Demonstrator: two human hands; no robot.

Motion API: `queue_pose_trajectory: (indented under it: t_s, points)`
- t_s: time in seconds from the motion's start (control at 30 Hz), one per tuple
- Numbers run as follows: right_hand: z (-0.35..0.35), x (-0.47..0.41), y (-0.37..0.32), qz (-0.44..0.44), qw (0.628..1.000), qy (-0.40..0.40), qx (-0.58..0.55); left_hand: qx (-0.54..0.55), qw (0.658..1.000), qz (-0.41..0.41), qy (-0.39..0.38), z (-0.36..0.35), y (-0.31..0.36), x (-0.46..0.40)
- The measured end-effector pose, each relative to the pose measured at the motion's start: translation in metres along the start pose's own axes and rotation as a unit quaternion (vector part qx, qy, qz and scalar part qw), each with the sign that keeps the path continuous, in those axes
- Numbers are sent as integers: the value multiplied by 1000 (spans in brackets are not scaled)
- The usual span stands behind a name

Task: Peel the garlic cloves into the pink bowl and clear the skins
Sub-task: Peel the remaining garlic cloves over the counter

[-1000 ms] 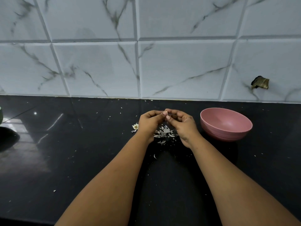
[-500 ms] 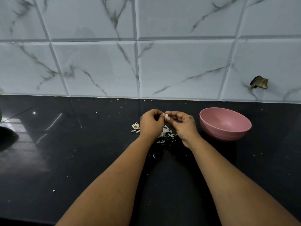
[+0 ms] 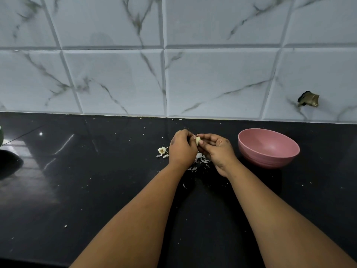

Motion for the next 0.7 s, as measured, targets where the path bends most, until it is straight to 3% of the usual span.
queue_pose_trajectory:
  t_s: [0.23,0.4,0.7]
  points:
    - [-1,-3,0,-22,998,-6,-65,83,996,39,-16,-2,-8,-4]
    - [3,-4,2,-25,998,8,-65,20,998,25,-49,-6,-8,-2]
    - [11,-2,-1,-6,999,43,-2,-16,1000,4,-5,8,-1,-1]
Point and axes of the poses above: each hand's wrist, its own x-axis away from the middle knuckle, its own z-axis out of the back of the hand, y = z × x, the point moved 9 cm from there along -x, towards the middle knuckle, and after that the axes turned 4 degrees about x, right-handed, at the moved point
